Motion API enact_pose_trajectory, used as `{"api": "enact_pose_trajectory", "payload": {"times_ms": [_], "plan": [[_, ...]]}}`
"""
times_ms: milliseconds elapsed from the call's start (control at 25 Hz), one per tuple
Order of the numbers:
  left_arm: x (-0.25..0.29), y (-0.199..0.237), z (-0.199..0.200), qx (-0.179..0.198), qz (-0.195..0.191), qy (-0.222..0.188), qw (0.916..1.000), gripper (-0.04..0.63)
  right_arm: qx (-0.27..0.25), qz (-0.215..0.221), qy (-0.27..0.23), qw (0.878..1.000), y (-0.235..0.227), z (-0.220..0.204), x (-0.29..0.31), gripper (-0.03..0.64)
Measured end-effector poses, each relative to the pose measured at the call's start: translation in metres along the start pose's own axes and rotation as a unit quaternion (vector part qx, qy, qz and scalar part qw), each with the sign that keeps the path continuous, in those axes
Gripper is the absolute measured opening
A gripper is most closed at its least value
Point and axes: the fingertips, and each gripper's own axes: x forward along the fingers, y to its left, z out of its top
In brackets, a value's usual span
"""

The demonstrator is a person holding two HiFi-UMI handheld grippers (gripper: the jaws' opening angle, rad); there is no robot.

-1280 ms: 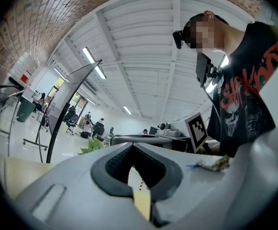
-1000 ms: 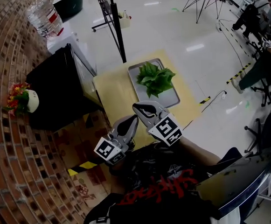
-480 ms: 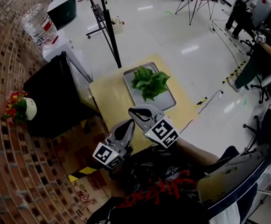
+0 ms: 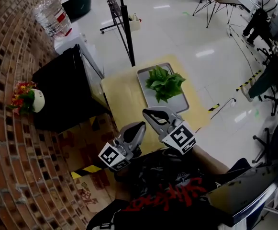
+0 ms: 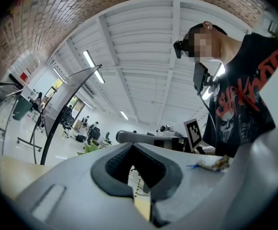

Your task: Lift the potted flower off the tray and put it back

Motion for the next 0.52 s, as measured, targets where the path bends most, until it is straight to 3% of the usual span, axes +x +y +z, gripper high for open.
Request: {"api": "enact_pose_trajectory", "payload": {"times_ms": [240,520], "plan": [[-0.010,0.004,-0.001,0.014,0.004,0.001,0.9999,0.000,0.001,0.021,-0.019,1.000,0.007,0.005,-0.009,0.000],[-0.006,-0.015,-0.002,0.051,-0.051,-0.007,0.9974,0.000,0.008,0.036,-0.030,0.999,0.014,0.008,-0.023,0.000]]}}
